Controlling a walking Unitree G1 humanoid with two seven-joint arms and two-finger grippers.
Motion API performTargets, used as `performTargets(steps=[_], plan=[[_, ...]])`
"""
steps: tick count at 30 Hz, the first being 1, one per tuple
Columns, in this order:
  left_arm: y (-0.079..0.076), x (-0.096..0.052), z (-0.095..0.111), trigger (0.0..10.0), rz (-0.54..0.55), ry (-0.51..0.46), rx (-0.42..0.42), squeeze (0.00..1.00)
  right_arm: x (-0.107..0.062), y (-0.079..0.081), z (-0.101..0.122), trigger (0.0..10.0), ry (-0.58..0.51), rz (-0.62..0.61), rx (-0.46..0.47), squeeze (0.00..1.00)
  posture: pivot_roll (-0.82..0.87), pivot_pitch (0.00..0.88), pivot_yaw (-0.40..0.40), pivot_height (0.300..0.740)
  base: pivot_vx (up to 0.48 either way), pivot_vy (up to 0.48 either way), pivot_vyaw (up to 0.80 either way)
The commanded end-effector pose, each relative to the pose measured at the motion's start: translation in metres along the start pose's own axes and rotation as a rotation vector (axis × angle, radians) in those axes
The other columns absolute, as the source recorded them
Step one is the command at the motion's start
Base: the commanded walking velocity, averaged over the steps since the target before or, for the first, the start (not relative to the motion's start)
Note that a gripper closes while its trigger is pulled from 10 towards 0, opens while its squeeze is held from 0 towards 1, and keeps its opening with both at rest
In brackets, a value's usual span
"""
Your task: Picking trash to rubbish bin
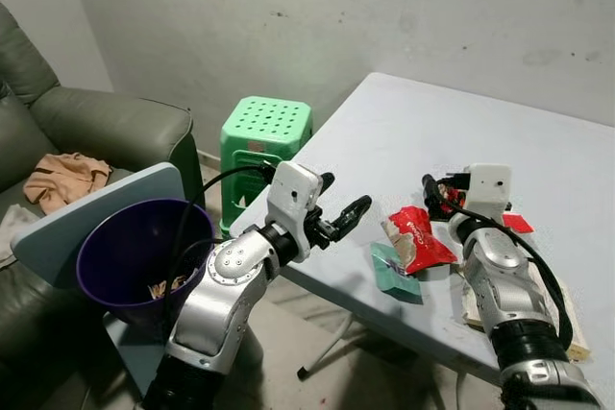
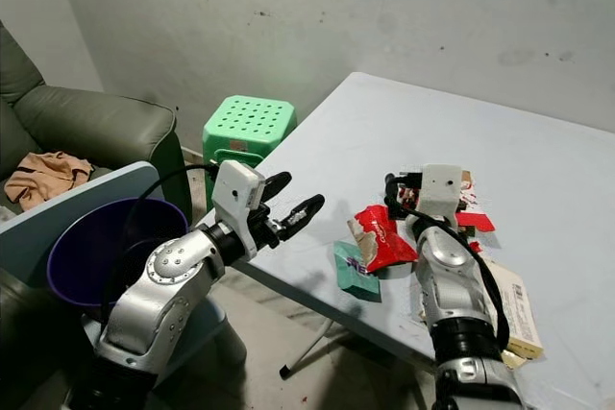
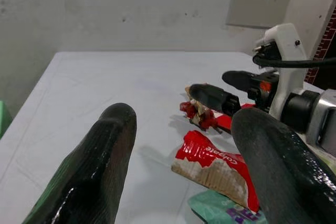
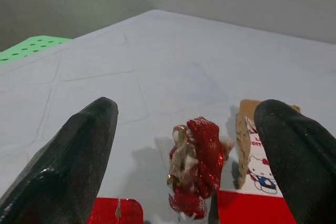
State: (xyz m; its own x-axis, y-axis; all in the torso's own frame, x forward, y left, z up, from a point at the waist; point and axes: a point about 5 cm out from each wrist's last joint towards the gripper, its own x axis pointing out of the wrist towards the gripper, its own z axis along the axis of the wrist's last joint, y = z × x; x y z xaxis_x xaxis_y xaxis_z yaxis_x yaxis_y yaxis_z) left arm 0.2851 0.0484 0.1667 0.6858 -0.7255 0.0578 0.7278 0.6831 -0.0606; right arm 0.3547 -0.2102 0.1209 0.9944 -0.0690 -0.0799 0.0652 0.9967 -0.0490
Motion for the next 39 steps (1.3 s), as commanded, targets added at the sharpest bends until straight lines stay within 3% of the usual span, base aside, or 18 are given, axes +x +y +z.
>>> performTargets(steps=[1, 12, 19, 20, 22, 23, 24, 25, 34, 39], plan=[[-0.004, -0.002, 0.004, 10.0, -0.017, -0.002, 0.002, 0.00, 0.003, -0.001, 0.005, 10.0, -0.011, 0.002, -0.011, 0.00, -0.03, 0.056, -0.034, 0.740, 0.000, 0.000, 0.00], [-0.017, -0.024, 0.011, 10.0, -0.025, 0.023, -0.050, 0.00, 0.010, -0.002, 0.013, 10.0, -0.029, 0.093, -0.004, 0.00, -0.01, 0.140, -0.027, 0.740, 0.000, 0.000, 0.00], [-0.015, -0.032, 0.016, 10.0, -0.008, 0.043, -0.066, 0.00, 0.008, -0.006, 0.010, 10.0, -0.031, 0.103, -0.018, 0.00, 0.00, 0.186, -0.022, 0.740, 0.000, 0.000, 0.00], [-0.014, -0.033, 0.016, 10.0, -0.006, 0.044, -0.067, 0.00, 0.008, -0.007, 0.010, 9.2, -0.031, 0.102, -0.018, 0.00, 0.00, 0.186, -0.022, 0.740, 0.000, 0.000, 0.00], [-0.013, -0.034, 0.016, 10.0, 0.001, 0.050, -0.069, 0.00, 0.006, -0.008, 0.010, 4.4, -0.039, 0.106, -0.020, 0.00, -0.01, 0.193, -0.022, 0.740, 0.000, 0.000, 0.00], [-0.013, -0.035, 0.016, 10.0, 0.006, 0.055, -0.070, 0.00, 0.004, -0.009, 0.010, 3.6, -0.052, 0.110, -0.027, 0.00, -0.01, 0.194, -0.021, 0.740, 0.000, 0.000, 0.00], [-0.013, -0.035, 0.016, 10.0, 0.006, 0.055, -0.070, 0.00, 0.004, -0.009, 0.010, 3.6, -0.052, 0.110, -0.027, 0.00, -0.01, 0.194, -0.021, 0.740, 0.000, 0.000, 0.00], [-0.012, -0.035, 0.016, 10.0, 0.009, 0.059, -0.072, 0.00, 0.003, -0.011, 0.010, 0.0, -0.057, 0.107, -0.022, 0.00, -0.01, 0.196, -0.019, 0.740, 0.000, 0.000, 0.00], [-0.014, -0.033, 0.018, 10.0, 0.010, 0.061, -0.082, 0.00, 0.001, -0.019, 0.011, 0.0, -0.069, 0.075, -0.033, 0.00, -0.02, 0.193, -0.011, 0.740, 0.000, 0.000, 0.00], [-0.014, -0.034, 0.017, 10.0, 0.015, 0.066, -0.084, 0.00, 0.001, -0.023, 0.010, 1.1, -0.060, 0.029, -0.073, 0.00, -0.02, 0.196, -0.009, 0.740, 0.000, 0.000, 0.00]])
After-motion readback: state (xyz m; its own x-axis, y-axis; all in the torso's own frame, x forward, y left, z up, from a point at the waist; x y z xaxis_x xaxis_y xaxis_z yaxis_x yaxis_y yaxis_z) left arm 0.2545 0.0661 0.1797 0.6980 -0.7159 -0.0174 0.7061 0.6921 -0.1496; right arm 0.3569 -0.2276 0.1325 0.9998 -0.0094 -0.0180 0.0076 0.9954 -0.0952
